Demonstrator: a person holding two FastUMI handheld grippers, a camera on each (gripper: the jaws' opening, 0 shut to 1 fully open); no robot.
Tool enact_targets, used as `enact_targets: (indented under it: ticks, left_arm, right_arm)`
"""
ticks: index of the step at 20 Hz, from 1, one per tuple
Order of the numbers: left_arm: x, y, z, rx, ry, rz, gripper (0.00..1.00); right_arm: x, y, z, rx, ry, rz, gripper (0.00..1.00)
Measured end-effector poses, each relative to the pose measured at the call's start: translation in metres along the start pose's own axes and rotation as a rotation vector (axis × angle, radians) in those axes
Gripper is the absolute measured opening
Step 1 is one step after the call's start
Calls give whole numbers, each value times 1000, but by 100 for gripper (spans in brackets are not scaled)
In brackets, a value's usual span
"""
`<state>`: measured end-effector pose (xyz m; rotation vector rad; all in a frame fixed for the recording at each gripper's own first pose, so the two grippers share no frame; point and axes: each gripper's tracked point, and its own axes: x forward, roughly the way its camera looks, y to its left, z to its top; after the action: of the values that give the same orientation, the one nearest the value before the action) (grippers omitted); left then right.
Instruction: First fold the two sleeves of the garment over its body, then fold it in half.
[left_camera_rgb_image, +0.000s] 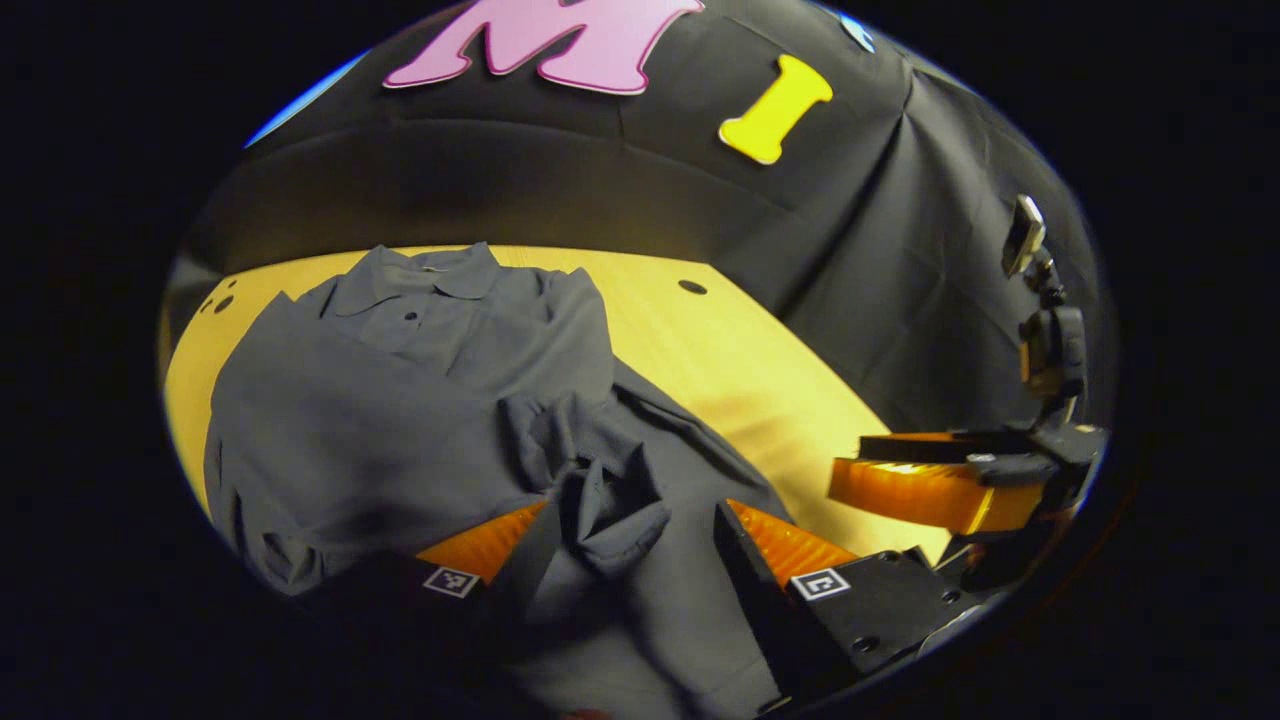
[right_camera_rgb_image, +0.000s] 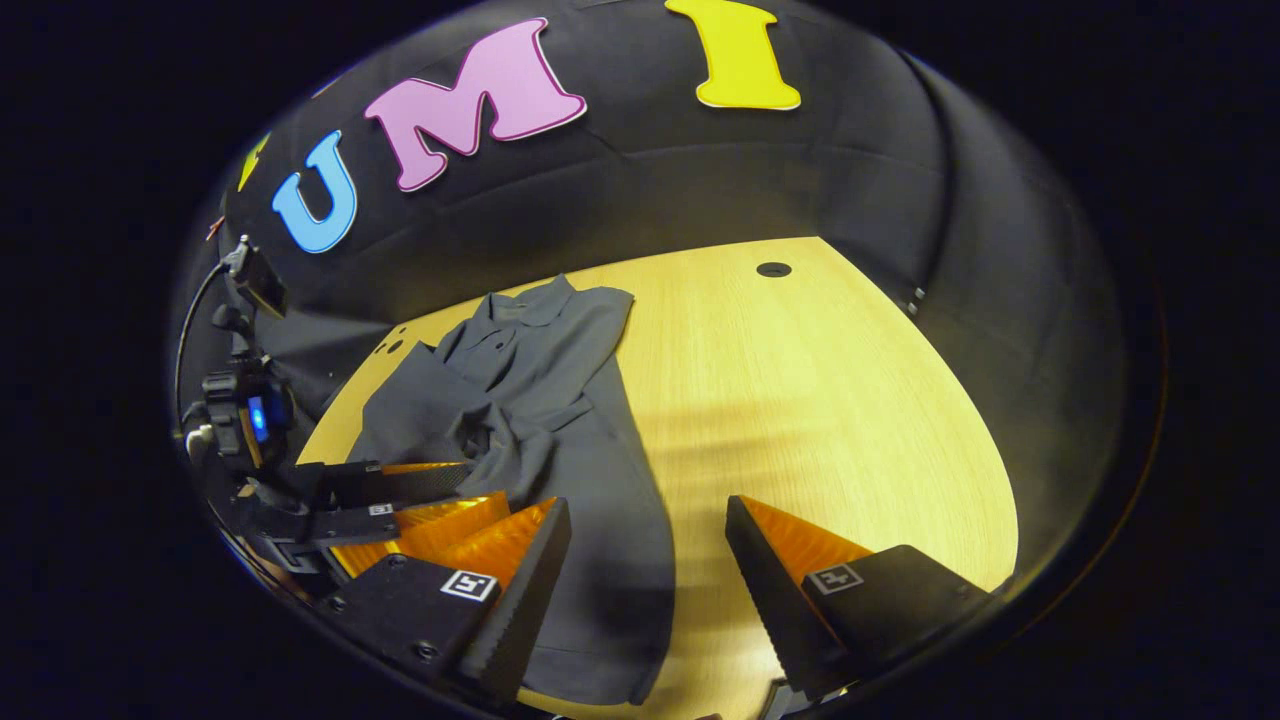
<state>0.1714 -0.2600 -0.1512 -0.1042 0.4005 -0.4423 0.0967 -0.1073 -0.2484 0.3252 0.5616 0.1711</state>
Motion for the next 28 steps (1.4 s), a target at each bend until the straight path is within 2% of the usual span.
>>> enact_targets:
  ticks: [3, 4, 5, 6, 8, 9, 10, 11, 15, 21, 24, 28]
  left_arm:
    - [-41, 21, -3, 14, -22, 38, 96]
    - [-54, 30, -6, 24, -27, 56, 96]
    - [-69, 40, -7, 30, -33, 77, 96]
    - [-83, 50, -10, 35, -37, 98, 96]
    - [-113, 72, -14, 38, -51, 139, 92]
    - [-127, 83, -17, 39, -56, 164, 96]
    - [-141, 96, -21, 39, -60, 192, 92]
    - [-153, 107, -25, 39, -57, 214, 96]
    - [-195, 155, -49, 38, -34, 307, 96]
    - [-237, 215, -95, 8, 30, 421, 96]
    - [-241, 234, -114, -3, 68, 441, 96]
    - [-239, 252, -136, -9, 120, 475, 96]
  right_arm:
    - [-11, 11, -10, 4, 12, 1, 97]
    - [-16, 15, -15, 7, 17, 2, 89]
    - [-20, 17, -20, 9, 23, 0, 97]
    - [-26, 21, -25, 11, 32, 0, 98]
    - [-37, 26, -36, 7, 47, -6, 99]
    - [-41, 26, -43, 0, 58, -14, 99]
    - [-47, 26, -50, -8, 70, -22, 99]
    - [-52, 25, -56, -11, 80, -31, 99]
    - [-67, 24, -82, -11, 117, -67, 99]
    - [-78, 12, -113, -1, 165, -126, 99]
    - [-74, 11, -122, 26, 179, -136, 99]
    - [-63, 14, -129, 4, 198, -142, 99]
